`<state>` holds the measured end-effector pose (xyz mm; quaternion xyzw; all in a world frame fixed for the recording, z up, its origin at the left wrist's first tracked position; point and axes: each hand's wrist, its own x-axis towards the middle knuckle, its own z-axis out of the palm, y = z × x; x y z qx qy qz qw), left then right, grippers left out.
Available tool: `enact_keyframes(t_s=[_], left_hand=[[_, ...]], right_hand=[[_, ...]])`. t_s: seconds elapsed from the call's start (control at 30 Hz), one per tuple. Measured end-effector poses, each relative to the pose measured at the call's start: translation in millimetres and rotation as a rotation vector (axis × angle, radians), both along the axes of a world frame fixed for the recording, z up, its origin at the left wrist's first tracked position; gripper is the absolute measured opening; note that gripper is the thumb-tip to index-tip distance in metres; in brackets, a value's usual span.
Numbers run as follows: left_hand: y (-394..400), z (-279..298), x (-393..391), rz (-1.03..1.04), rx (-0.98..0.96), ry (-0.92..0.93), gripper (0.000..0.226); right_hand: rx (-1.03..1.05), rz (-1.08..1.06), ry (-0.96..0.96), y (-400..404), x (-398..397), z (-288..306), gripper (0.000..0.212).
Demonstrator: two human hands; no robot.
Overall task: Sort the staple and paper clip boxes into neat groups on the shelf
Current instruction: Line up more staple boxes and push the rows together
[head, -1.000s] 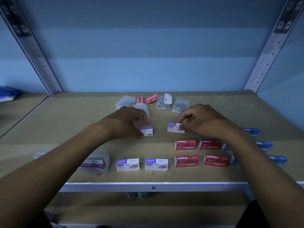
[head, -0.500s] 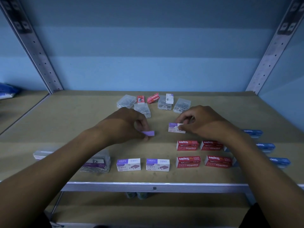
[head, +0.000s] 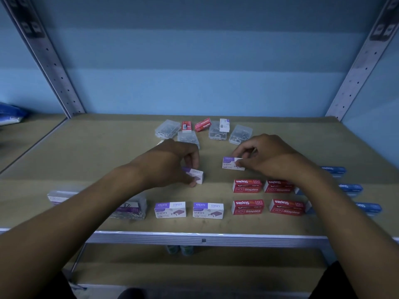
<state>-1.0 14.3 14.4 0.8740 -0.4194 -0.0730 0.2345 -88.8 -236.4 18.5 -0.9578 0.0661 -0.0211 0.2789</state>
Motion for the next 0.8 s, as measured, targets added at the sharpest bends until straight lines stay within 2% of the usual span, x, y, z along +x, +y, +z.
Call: enact_keyframes(t_s=[0.13, 0.3, 0.43, 0.63, 0.8], left_hand=[[2, -1, 6, 0.006, 0.037, -0.014, 0.037], [7, 1, 5, -0.009, 0.028, -0.019, 0.018], [12, 3, 2, 0.010, 0.054, -0.082, 0.012], [30, 15, -14, 0.078, 0.065, -0.255, 0.014], [45, 6, -25, 0.173, 0.100, -0.278, 0.020]], right_hand=[[-0.002, -0.001, -0.001, 0, -1, 0, 0.012], [0.006, -0.005, -0.004, 2, -2, 2, 0.009], [0.009, -0.001, -0.012, 6, -4, 4, 0.008], [0.042, 0.061, -0.086, 23, -12, 10, 0.010], [0.008, 0.165, -0.087, 42, -21, 13, 0.010]])
